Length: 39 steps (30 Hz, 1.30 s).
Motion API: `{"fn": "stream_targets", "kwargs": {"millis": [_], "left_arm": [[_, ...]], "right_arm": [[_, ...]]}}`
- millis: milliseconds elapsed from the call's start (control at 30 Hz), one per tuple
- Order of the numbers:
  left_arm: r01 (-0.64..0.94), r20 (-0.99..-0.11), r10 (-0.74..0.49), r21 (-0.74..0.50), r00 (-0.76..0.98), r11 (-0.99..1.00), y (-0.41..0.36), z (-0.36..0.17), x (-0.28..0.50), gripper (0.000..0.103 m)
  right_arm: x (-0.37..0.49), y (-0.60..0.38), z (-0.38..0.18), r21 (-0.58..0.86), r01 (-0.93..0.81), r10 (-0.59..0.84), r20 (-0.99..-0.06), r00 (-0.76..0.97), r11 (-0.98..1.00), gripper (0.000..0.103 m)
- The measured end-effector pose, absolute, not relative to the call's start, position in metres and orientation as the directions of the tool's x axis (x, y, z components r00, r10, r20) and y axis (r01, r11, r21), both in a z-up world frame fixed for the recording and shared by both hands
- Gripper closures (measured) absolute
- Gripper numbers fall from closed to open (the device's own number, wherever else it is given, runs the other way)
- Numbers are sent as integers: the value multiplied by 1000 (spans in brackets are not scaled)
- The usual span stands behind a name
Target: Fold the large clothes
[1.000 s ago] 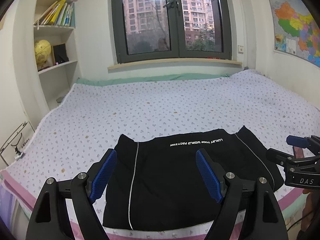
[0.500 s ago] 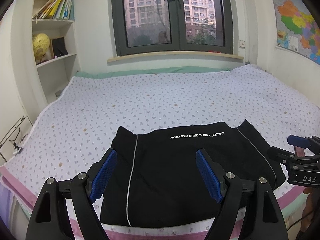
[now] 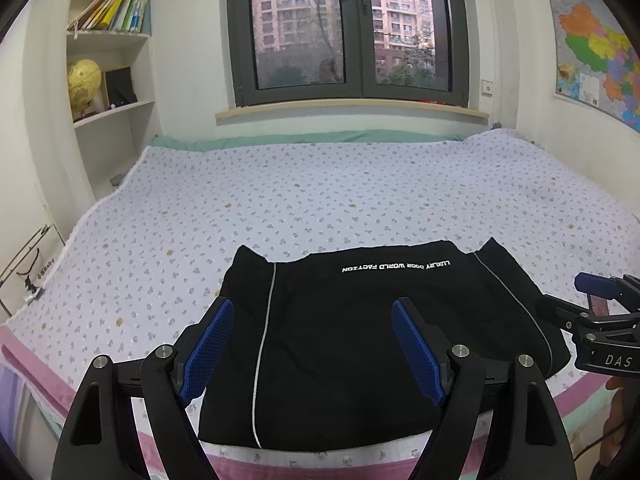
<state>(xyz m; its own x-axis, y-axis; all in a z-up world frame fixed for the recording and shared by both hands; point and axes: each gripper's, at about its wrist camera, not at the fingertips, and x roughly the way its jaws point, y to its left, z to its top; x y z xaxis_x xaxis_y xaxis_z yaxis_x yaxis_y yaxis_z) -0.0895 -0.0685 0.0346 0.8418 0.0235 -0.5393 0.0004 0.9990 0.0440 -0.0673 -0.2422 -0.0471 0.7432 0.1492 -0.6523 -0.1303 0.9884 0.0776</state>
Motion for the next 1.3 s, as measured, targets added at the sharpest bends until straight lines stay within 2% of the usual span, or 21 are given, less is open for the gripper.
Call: {"fn": "stream_targets", "kwargs": {"millis": [600,867,1300], "left_arm": [[2,-566,23,43,824,999,-71,24,-80,21],[4,-616,6,16,788,1000,-71,10,-63,21],[-32,-645,25,1,764,1000,-65,-2,-40,21]], "right_arm": [[-58,-247,-57,80,-123,145,-668,730,989,13],[-45,-253,-67,92,-115,147,-685,714,989,13],[-23,-251,-80,86,-124,148,-713,685,989,13]]}}
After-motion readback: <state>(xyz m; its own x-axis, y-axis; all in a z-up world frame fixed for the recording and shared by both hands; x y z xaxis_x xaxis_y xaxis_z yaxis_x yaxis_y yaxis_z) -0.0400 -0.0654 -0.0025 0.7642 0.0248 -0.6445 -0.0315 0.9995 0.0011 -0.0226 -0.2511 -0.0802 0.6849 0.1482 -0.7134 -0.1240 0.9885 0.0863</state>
